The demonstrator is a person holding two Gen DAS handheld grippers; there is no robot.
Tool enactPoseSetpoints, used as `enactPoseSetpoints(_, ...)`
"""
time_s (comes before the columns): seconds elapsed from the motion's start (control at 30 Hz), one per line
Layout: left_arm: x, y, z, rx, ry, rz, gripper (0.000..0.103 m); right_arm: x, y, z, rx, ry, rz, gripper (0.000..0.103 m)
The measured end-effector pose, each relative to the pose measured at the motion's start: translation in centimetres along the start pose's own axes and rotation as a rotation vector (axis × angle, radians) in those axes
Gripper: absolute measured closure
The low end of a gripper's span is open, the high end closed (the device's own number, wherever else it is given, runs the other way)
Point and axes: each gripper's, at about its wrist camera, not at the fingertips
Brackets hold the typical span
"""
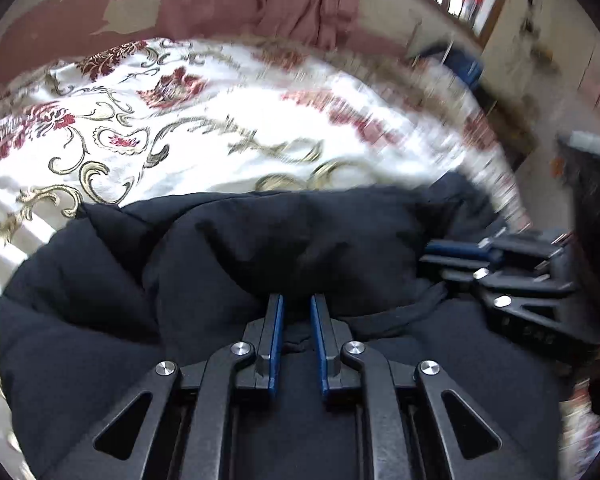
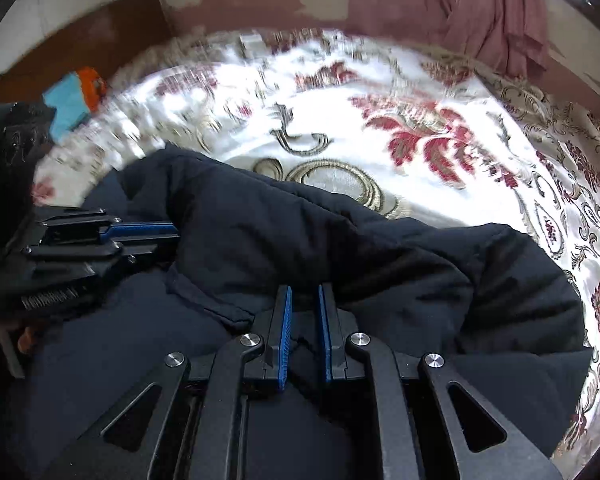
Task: Fold large clothes
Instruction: 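Open both tools and release the folded hem onto the jacket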
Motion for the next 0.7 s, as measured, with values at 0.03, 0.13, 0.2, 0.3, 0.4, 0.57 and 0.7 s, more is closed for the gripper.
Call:
enactPoseSetpoints(0.03, 0.1, -0.9, -0.2, -0.034, 0.001, -0.038, 0.089, -0.1, -0.8, -0.4, 0.003, 0.007, -0.003, 0.092)
enactPoseSetpoints(0.13, 1.2, -1.1, -1.9, -0.069, 0.062, -0.038, 0.089, -0.3, -2.1, -1.6, -0.018, 0.011, 0.002, 0.093)
enactPoseSetpoints(0.2, 1.9, 0.1, -2.8, -0.041, 0.090, 0.013, 0.089, -0.3, -2.2, -2.4, -0.033, 0.012, 0.027, 0.093)
enactPoseSetpoints(0.3, 2.6, 1.6, -2.4, -0.046, 0.050, 0.084, 0.087, -0.3, -1.4, -3.6, 0.000, 0.034, 0.075, 0.093)
enactPoseSetpoints(0.4, 2.2, 2.7, -2.1, -0.032, 0.027, 0.121, 0.086, -0.3, 0.9, -4.0, 0.000, 0.073, 0.101, 0.093)
enactPoseSetpoints(0.57, 1.7, 3.8, -2.4, 0.011, 0.029, 0.112, 0.086, -1.2, 1.9, -3.5, -0.025, 0.095, 0.052, 0.094)
enactPoseSetpoints(0.7, 1.1, 0.8, -2.3, -0.012, 0.001, 0.012, 0.084, -2.4, -1.7, -4.0, 0.033, 0.155, -0.053, 0.092)
Point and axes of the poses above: each gripper's, at about its wrist camera, not at the fingertips, and y roughly the way its jaws point, z to its left, x to its top, and after that the axes turned 2 degrees about y, right-handed
